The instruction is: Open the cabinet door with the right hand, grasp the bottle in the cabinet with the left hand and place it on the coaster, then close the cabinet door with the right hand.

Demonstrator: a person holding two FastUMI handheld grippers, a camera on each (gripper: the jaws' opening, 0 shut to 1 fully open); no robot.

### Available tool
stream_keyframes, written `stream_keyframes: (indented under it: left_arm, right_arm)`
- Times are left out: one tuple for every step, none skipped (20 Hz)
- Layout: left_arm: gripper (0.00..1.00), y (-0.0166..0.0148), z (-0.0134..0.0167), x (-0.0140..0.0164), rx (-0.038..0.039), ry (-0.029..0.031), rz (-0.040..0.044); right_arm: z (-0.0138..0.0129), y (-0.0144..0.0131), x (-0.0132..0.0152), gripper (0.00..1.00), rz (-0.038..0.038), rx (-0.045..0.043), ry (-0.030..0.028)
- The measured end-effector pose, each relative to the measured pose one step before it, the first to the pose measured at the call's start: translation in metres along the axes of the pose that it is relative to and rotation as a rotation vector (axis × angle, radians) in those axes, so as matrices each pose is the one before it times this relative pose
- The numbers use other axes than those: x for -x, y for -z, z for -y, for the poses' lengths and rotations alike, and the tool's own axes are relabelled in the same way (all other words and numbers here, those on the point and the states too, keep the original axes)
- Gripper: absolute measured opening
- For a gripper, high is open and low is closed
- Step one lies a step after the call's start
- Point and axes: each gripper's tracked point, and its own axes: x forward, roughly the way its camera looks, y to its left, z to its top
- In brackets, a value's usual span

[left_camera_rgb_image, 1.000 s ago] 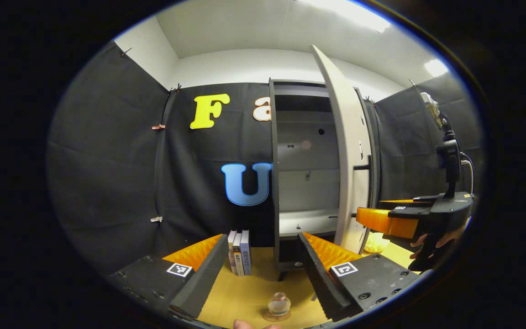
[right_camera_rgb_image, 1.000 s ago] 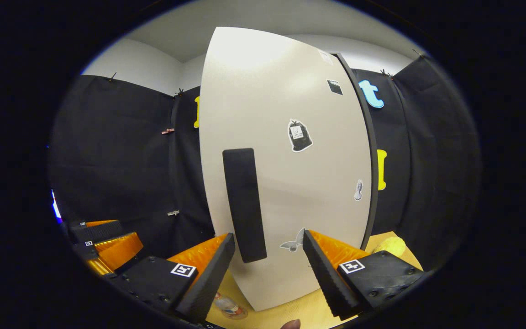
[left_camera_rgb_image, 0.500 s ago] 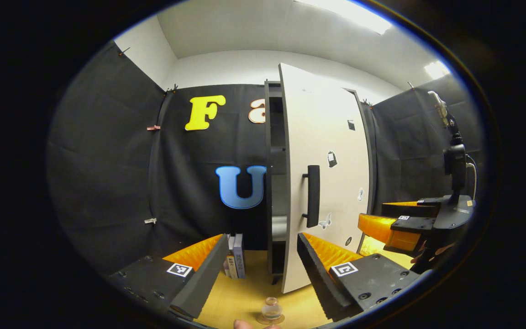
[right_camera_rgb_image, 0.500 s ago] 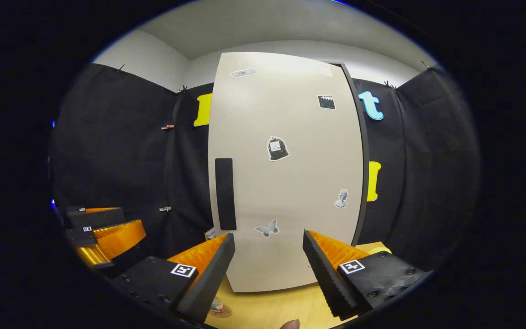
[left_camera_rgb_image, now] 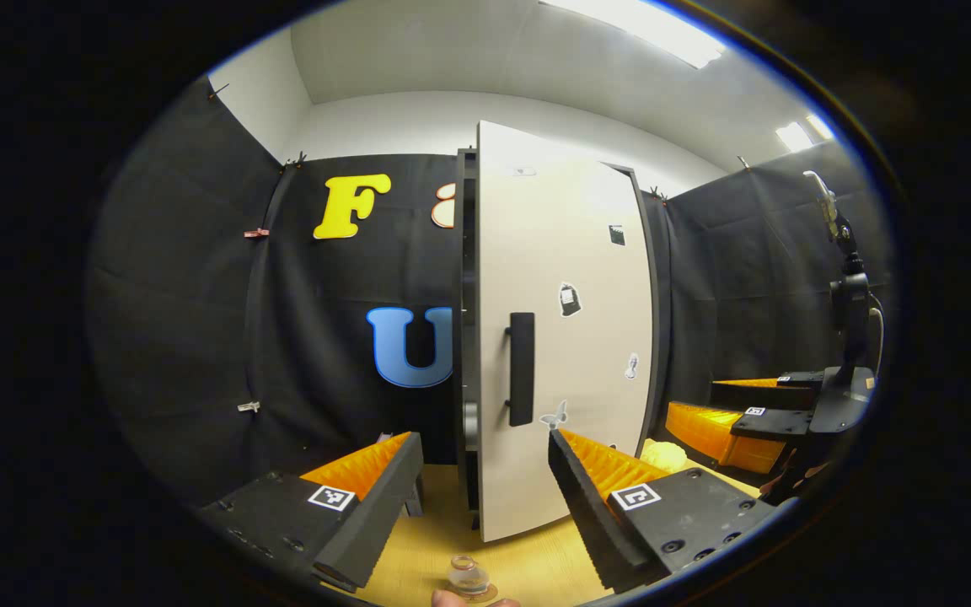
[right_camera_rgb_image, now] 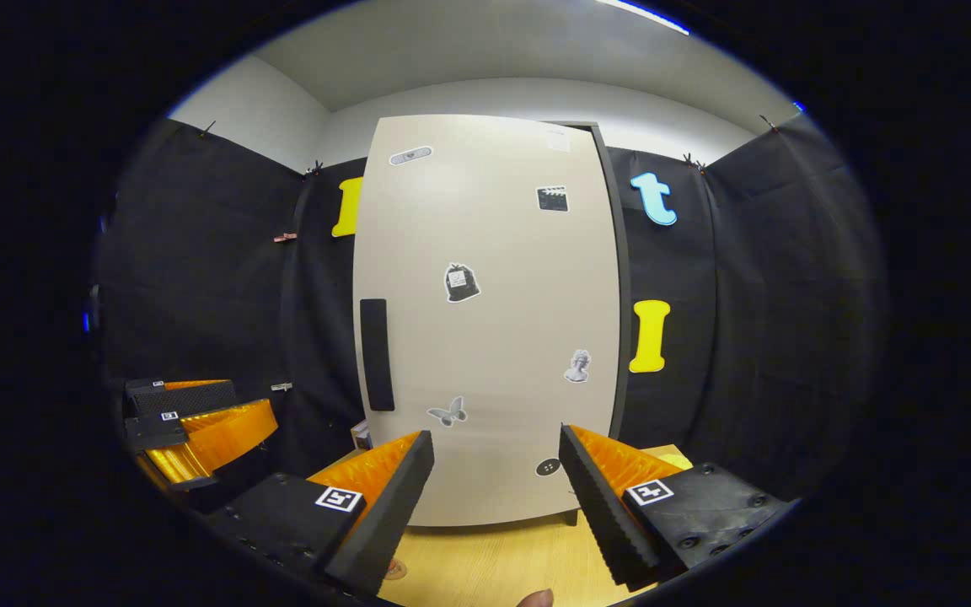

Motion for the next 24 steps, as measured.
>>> stream_keyframes:
  left_arm:
    - [0.94, -0.00035, 0.00567, -0.00179, -0.00074, 0.01276, 0.00279]
    - [0.95, -0.00127, 0.00568, -0.00119, -0.00138, 0.01073, 0.00091]
    - [0.95, -0.00014, 0.00611, -0.00095, -0.00346, 0.01185, 0.00161]
    - [0.95, -0.00091, 0.00499, -0.00102, -0.00442, 0.01047, 0.00234]
    - [0.94, 0.00018, 0.00437, -0.00136, -0.00403, 0.00797, -0.00042]
    - [0.95, -0.00047, 0.00468, -0.00027, -0.00149, 0.00819, 0.00225]
    - [0.95, 0.00001, 0.00367, -0.00085, -0.00097, 0.00576, 0.00182]
    - [0.94, -0.00073, 0.00304, 0.00035, -0.00093, 0.00587, 0.00095]
    - [0.94, 0.00129, 0.00214, -0.00032, -0.00122, 0.00092, 0.00127]
    - [0.94, 0.00036, 0.00196, 0.00063, 0.00004, 0.00182, -0.00093]
    - [0.95, 0.00187, 0.00258, -0.00033, 0.00033, 0.00301, -0.00121]
    - [0.94, 0.00007, 0.00139, 0.00035, -0.00135, 0.00014, -0.00162]
    - [0.94, 0.00084, 0.00071, 0.00016, -0.00168, 0.00125, 0.00123]
    - [0.94, -0.0004, 0.00099, 0.00118, -0.00229, -0.00173, 0.00106]
    - [0.94, 0.00046, 0.0007, -0.00051, -0.00202, -0.00063, 0.00106]
    - [0.94, -0.00018, 0.00066, -0.00006, -0.00131, 0.00017, 0.00153]
    - [0.94, 0.00165, 0.00062, -0.00031, -0.0009, -0.00018, -0.0003]
    - [0.94, 0.00089, 0.00146, -0.00032, -0.00218, 0.00087, -0.00336]
    - [0.95, 0.00095, 0.00104, 0.00068, -0.00332, -0.00106, -0.00179]
    - [0.94, -0.0005, 0.00046, -0.00023, -0.00391, 0.00088, -0.00147]
    - [0.95, 0.00039, 0.00102, -0.00022, -0.00331, -0.00126, 0.00008]
    - [0.95, -0.00063, 0.00097, -0.00006, -0.00208, 0.00144, 0.00238]
    - [0.95, -0.00113, 0.00068, -0.00069, -0.00096, 0.00021, 0.00429]
    - [0.94, -0.00096, 0.00117, 0.00053, -0.00049, -0.00009, 0.0022]
  right_arm:
    - [0.00673, -0.00067, 0.0035, 0.97, 0.00038, 0.0011, 0.01273]
    - [0.00706, -0.00047, 0.00294, 0.97, 0.001, 0.00157, 0.01586]
    - [0.0067, -0.00069, 0.00348, 0.97, 0.00014, 0.00127, 0.01256]
    - [0.007, -0.0009, 0.00281, 0.97, 0.00212, 0.00048, 0.01615]
    - [0.007, -0.0003, 0.00291, 0.97, -0.00177, -0.00187, 0.0128]
    - [0.00611, -0.00006, 0.00236, 0.97, 0.0016, -0.00429, 0.01384]
    - [0.00524, -0.00031, 0.00265, 0.97, -0.00004, -0.00255, 0.00991]
    - [0.00491, -0.00036, 0.00288, 0.97, 0.00211, 0.001, 0.00966]
    - [0.00561, -0.00004, 0.00364, 0.97, 0.00036, 0.00282, 0.01251]
    - [0.00588, -0.00119, 0.0017, 0.97, 0.00365, 0.00171, 0.0097]
    - [0.00431, 0.00015, 0.00198, 0.97, 0.00083, 0.00059, 0.00743]
    - [0.00302, 0.0007, 0.0021, 0.97, 0.00157, 0.00051, 0.00736]
    - [0.00348, 0.00132, 0.00086, 0.97, -0.00247, 0.0014, 0.00527]
    - [0.00267, 0.0023, 0.00167, 0.97, -0.00372, 0.00132, 0.00469]
    - [0.0014, 0.00175, 0.00091, 0.97, -0.0056, 0.00174, 0.00096]
    - [0.00036, 0.00101, 0.00111, 0.98, -0.00094, 0.00339, 0.00208]
    - [0.001, 0.00068, 0.00091, 0.98, -0.00119, 0.00024, 0.00161]
    - [-0.00044, 0.0007, 0.00146, 0.98, 0.00157, -0.00158, -0.00275]
    - [0.00068, 0.00013, 0.00081, 0.98, 0.00127, 0.00081, 0.0003]
    - [0.00039, -0.00016, 0.00021, 0.98, 0.00211, 0.00287, -0.00062]
    - [0.00114, -0.00088, 0.00038, 0.98, 0.00476, 0.00476, 0.00122]
    - [0.00051, 0.00004, -0.00025, 0.98, 0.00303, 0.00373, 0.00184]
    - [-0.00011, -0.00067, 0.00021, 0.97, 0.00133, -0.00106, -0.00097]
    - [0.00006, 0.00037, 0.00061, 0.98, 0.00048, -0.00155, -0.00035]
